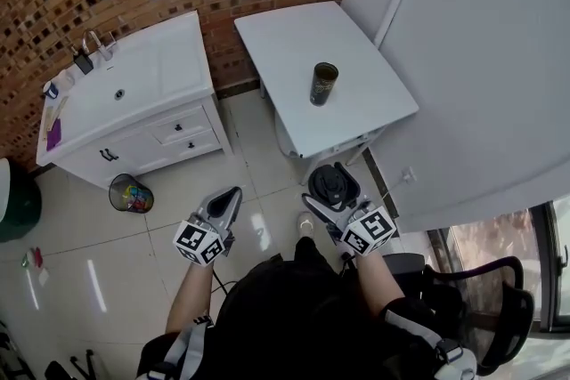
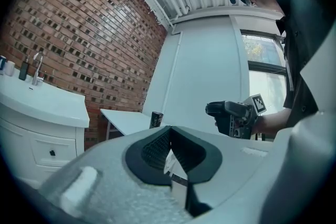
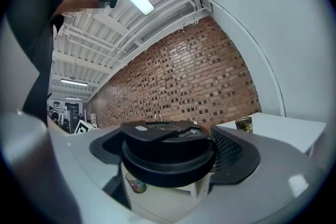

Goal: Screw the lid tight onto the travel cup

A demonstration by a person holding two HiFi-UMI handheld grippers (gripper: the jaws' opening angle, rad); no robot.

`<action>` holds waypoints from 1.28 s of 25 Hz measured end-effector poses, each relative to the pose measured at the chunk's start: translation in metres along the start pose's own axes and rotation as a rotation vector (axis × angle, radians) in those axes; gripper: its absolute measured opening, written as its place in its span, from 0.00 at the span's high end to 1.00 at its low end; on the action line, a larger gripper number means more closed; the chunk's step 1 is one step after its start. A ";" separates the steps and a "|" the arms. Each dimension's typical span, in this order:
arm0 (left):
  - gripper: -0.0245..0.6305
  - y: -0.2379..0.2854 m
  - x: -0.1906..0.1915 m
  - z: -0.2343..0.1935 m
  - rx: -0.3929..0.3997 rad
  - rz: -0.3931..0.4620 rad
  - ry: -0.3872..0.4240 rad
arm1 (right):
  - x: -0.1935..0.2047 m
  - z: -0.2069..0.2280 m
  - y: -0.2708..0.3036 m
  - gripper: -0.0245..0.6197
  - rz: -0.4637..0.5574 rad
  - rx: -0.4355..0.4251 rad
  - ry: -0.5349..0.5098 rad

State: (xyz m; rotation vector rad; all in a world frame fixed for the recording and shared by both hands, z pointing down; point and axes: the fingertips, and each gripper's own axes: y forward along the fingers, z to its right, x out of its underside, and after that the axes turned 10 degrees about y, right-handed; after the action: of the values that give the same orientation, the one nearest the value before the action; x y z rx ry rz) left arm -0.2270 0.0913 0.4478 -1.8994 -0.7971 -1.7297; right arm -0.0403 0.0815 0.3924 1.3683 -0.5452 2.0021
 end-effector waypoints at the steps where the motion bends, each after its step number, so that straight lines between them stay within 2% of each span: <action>1: 0.96 0.006 -0.001 -0.006 -0.013 0.000 0.001 | -0.003 0.007 0.006 0.23 -0.005 -0.015 -0.004; 4: 0.96 0.034 -0.012 -0.018 -0.038 0.014 0.007 | -0.018 0.036 0.024 0.23 -0.007 -0.038 0.006; 7: 0.96 0.062 -0.022 -0.018 -0.029 0.023 0.023 | -0.033 0.064 0.041 0.23 0.010 -0.057 0.002; 14: 0.96 0.109 -0.020 -0.030 -0.053 -0.016 0.037 | -0.061 0.109 0.062 0.23 0.047 -0.103 0.024; 25: 0.96 0.189 -0.027 -0.031 -0.071 -0.007 0.037 | -0.095 0.181 0.057 0.23 0.045 -0.106 -0.024; 32: 0.96 0.235 -0.031 -0.026 -0.042 -0.003 0.039 | -0.105 0.223 0.049 0.23 0.050 -0.072 -0.021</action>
State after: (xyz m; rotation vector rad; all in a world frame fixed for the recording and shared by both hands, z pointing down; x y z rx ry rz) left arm -0.0875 -0.1020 0.4324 -1.8862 -0.7551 -1.7932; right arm 0.0985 -0.1278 0.3781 1.3455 -0.6601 1.9904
